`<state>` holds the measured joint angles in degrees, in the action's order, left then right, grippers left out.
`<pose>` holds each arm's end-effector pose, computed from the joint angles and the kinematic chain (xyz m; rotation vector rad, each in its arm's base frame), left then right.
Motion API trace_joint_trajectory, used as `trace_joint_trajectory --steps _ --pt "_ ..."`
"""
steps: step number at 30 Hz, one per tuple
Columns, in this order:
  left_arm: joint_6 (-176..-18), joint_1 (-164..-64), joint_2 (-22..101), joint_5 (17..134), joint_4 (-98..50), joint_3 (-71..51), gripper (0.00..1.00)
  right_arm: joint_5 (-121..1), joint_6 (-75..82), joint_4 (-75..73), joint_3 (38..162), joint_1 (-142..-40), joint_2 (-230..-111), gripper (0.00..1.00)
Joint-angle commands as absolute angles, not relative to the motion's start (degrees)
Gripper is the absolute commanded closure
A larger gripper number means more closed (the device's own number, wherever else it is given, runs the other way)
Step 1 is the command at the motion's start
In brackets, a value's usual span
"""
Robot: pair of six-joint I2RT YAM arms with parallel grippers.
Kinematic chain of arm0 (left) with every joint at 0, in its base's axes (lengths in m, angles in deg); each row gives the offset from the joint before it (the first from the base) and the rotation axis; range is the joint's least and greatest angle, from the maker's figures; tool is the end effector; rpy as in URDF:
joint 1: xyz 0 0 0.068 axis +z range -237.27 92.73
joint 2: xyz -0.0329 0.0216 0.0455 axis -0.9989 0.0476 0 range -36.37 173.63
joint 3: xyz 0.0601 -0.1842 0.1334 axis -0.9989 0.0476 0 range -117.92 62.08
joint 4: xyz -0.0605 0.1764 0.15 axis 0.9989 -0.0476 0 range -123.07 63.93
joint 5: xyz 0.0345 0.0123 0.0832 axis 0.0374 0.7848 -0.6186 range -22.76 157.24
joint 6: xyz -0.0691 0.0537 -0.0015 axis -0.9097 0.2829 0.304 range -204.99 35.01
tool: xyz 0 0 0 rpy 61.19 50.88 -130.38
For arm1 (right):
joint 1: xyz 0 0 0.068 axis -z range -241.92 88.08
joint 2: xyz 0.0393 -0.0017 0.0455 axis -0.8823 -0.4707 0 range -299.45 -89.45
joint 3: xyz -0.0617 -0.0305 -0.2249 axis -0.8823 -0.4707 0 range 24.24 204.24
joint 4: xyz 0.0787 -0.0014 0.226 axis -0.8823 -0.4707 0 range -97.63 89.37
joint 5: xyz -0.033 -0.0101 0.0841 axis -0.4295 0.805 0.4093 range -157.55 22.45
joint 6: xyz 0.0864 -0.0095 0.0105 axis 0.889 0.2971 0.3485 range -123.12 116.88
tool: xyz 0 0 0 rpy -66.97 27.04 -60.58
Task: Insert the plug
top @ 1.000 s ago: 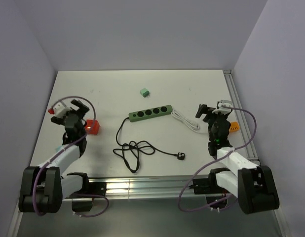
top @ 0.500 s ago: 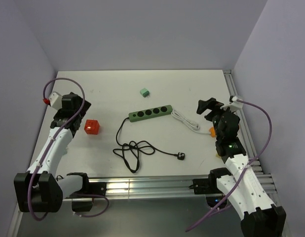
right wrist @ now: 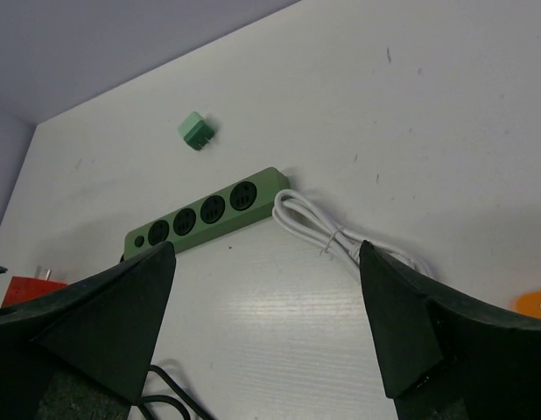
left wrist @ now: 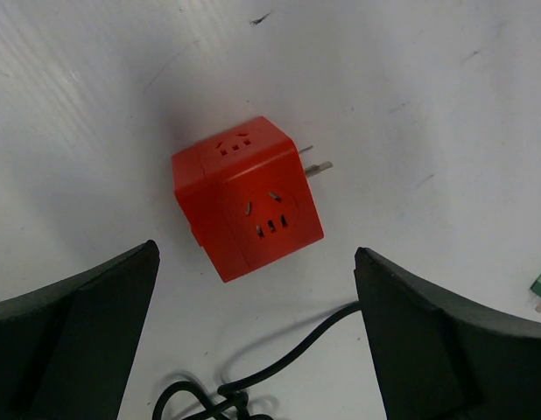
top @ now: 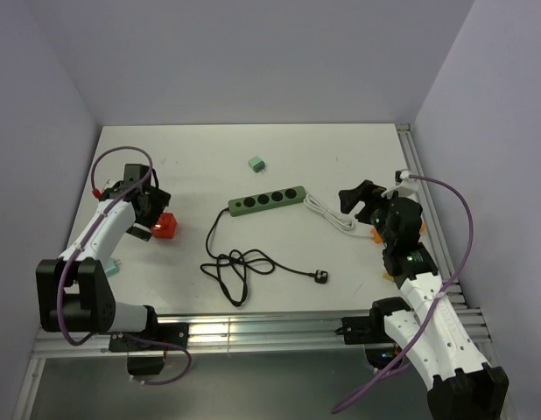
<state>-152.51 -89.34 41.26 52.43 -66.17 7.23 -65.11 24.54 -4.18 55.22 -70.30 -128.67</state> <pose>0.2675 0.0103 0.1703 -1.4788 2.1496 -0.0806 0.2188 0.0356 0.2524 0.2712 1.7823 0.4898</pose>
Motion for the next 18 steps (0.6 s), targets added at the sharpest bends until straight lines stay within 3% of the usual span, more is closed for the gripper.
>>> trace_joint_trajectory --steps 1,12,15,18 --pt "-156.9 -89.1 44.8 53.3 -68.5 2.9 0.00 -63.9 24.5 -5.1 55.1 -70.6 -127.8 0.08" --pt "-158.1 -88.3 55.0 55.4 -66.2 1.2 0.02 -64.9 24.0 -6.7 55.4 -70.7 -126.8 0.09" --pt "-156.1 -87.5 54.8 57.8 -61.9 3.7 0.14 -64.8 24.3 -6.9 55.5 -70.7 -127.7 0.09" --pt "-153.3 -87.4 53.9 59.1 -59.6 5.7 0.38 -64.6 24.6 -7.1 55.5 -70.9 -128.5 0.10"
